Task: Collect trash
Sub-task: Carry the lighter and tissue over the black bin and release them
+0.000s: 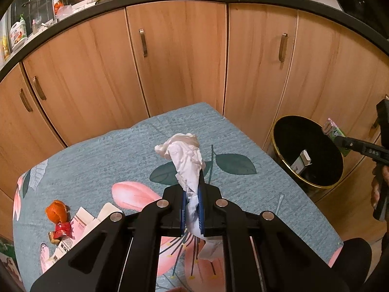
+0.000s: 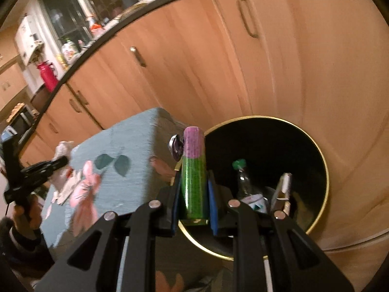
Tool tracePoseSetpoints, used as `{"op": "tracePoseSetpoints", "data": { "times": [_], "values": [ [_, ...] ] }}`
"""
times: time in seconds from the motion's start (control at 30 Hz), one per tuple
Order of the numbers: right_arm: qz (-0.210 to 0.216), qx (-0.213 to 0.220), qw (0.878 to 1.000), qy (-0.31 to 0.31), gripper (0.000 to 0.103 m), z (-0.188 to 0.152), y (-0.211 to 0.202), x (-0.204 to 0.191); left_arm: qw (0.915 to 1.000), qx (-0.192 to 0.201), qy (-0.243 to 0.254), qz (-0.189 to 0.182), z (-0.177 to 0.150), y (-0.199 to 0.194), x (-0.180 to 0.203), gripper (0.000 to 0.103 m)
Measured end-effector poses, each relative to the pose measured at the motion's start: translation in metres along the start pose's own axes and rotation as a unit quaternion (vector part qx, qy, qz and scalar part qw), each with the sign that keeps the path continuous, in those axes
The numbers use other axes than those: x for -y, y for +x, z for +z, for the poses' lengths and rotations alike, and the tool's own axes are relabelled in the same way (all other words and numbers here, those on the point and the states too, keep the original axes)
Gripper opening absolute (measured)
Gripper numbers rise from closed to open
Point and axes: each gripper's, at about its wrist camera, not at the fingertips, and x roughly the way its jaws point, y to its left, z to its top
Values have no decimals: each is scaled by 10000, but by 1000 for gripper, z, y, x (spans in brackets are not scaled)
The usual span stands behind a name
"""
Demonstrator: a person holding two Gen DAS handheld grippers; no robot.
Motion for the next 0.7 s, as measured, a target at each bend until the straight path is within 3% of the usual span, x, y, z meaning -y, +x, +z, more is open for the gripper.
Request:
{"op": "tracePoseSetpoints", "data": {
  "times": [0.03,0.07,0.13,0.23,0.7],
  "values": [
    [-95,-24,9999,61,25,1,4,5,10000,-11,-21,-3,0,0,-1,8],
    [-208,-55,9997,120,38,2,9,11,10000,-19,-39,-7,0,0,-2,8],
    [-450,-130,9988,169,46,4,19,23,10000,-22,-69,-8,0,0,-3,8],
    [-580,-188,9980,193,48,5,26,31,10000,-30,-79,-2,0,0,-4,8],
    [-156,-4,9999,40,62,-29,-2,-2,9995,-75,220,-230,9,2,28,8]
  ]
}}
